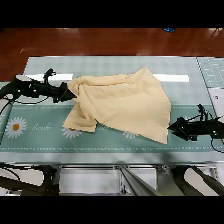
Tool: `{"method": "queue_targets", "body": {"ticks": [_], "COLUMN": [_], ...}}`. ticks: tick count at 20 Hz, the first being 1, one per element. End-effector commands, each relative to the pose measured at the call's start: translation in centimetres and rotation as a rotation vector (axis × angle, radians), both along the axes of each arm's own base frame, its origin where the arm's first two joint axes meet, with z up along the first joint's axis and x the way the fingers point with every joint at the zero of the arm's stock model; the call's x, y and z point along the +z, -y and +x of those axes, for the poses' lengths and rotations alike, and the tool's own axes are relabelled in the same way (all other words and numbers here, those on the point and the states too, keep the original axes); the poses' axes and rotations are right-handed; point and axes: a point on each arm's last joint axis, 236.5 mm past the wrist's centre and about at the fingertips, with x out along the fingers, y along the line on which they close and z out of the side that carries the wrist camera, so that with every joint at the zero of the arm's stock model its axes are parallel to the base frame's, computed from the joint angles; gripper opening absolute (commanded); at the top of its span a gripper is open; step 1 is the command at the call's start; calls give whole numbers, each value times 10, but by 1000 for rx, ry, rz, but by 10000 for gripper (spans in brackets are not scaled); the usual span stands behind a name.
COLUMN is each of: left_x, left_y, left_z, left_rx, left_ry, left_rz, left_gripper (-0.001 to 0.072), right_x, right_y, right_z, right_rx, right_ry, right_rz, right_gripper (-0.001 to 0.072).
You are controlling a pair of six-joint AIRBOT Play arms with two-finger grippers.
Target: Fold the shirts.
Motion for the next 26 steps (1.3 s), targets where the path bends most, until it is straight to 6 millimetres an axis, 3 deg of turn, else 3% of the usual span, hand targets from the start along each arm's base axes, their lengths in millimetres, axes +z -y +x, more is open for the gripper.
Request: {"method": "queue_targets", "body": {"ticks": [1, 3, 6, 8, 9, 10, 12, 14, 16, 18, 20, 22, 24, 26], "left_x": [1, 1, 1, 2, 5, 12, 48, 120, 224, 340, 434, 503, 555, 584], "left_y": [0, 1, 2, 2, 1, -1, -8, -22, -40, -47, -52, -55, -60, -69], "left_z": [0, 0, -1, -1, 0, 2, 19, 48, 70, 65, 38, 2, -38, -73], "left_rx": [-3, -6, -6, -7, -7, -10, 7, 72, 156, 200, 199, 191, 210, 256], "left_ry": [3, 1, -3, -3, 1, 13, 88, 245, 476, 726, 957, 1145, 1281, 1369], "left_rz": [0, -1, -4, -4, -10, -15, -52, -124, -211, -309, -285, -208, -129, -3], "left_gripper": [14, 14, 14, 14, 14, 14, 14, 14, 14, 13, 13, 13, 13, 14], "right_x": [0, -13, -18, -6, 6, 26, 77, 145, 232, 325, 411, 481, 528, 558], "right_y": [-25, -48, -76, -91, -97, -102, -102, -89, -71, -56, -47, -44, -38, -30], "right_z": [15, 18, 44, 68, 81, 97, 128, 163, 197, 207, 197, 168, 130, 86], "right_rx": [16, 69, 130, 196, 242, 279, 359, 398, 387, 382, 359, 333, 300, 260], "right_ry": [57, 31, 60, 109, 150, 201, 301, 427, 620, 816, 1009, 1173, 1288, 1359], "right_rz": [73, 92, 94, 88, 89, 94, 89, 32, -68, -175, -270, -353, -454, -567], "right_gripper": [406, 406, 367, 158, 20, 26, 26, 26, 26, 26, 26, 26, 26, 26]}}
